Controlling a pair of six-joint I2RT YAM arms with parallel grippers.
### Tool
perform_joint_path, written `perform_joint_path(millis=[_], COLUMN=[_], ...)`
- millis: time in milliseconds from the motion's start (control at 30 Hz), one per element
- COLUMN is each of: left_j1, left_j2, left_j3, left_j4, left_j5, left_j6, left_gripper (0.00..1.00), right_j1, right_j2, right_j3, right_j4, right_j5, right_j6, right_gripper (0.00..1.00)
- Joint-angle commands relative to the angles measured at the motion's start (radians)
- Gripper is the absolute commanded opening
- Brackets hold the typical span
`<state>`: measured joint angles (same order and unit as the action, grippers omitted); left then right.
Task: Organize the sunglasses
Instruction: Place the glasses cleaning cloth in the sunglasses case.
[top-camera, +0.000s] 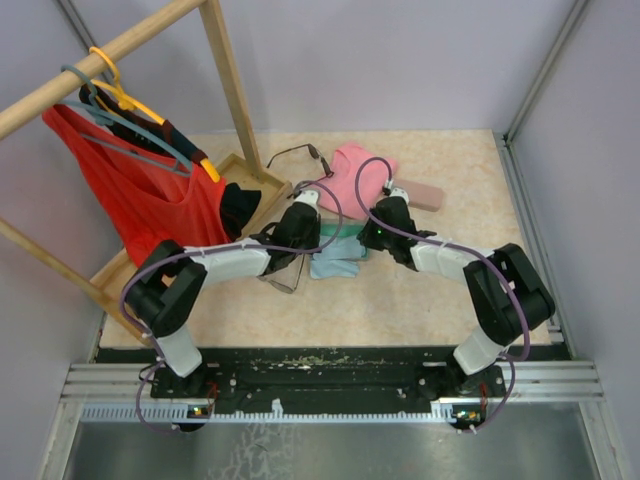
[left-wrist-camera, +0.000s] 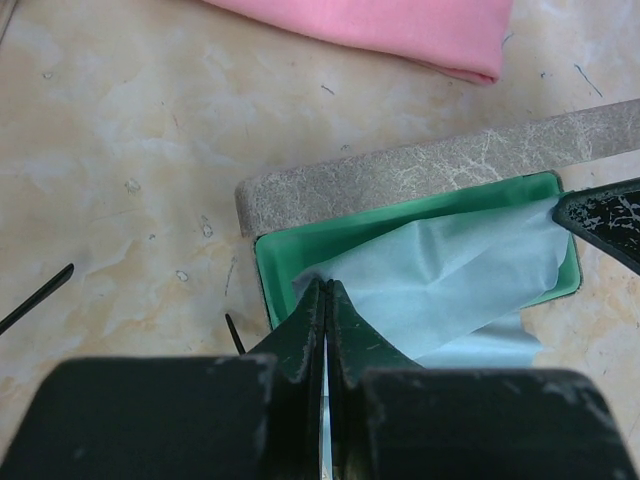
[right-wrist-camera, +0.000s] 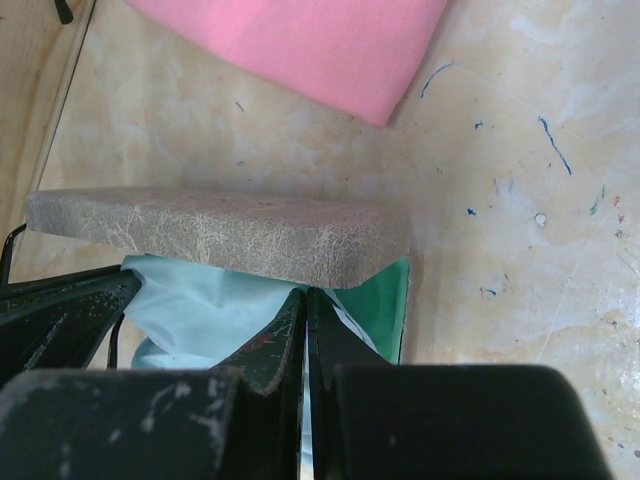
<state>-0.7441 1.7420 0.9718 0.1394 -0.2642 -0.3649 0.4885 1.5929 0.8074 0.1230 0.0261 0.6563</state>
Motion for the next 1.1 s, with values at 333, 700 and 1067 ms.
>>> perform_joint_path(millis=[333, 700, 1067], left_j1=[0.011, 0.021, 0.025], left_j2=[0.051, 0.062, 0.082], left_j3=[0.038, 0.043, 0.054], left_j4=[0.061, 0.069, 0.080], left_j5=[0.019, 0.006, 0.025], left_j6=[0.019, 0.023, 0.023], left_gripper=[0.01, 0.01, 0.01], right_j1=[-0.010, -0.010, -0.016], right_j2=[0.011, 0.024, 0.012], right_j3=[0.045, 0.052, 0.047], right_j4=[0.037, 0.039, 0.034], right_j5=[0.029, 0.023, 0.036], right_j6=[-0.021, -0.023, -0.024], right_gripper=[0.00, 0.00, 0.00])
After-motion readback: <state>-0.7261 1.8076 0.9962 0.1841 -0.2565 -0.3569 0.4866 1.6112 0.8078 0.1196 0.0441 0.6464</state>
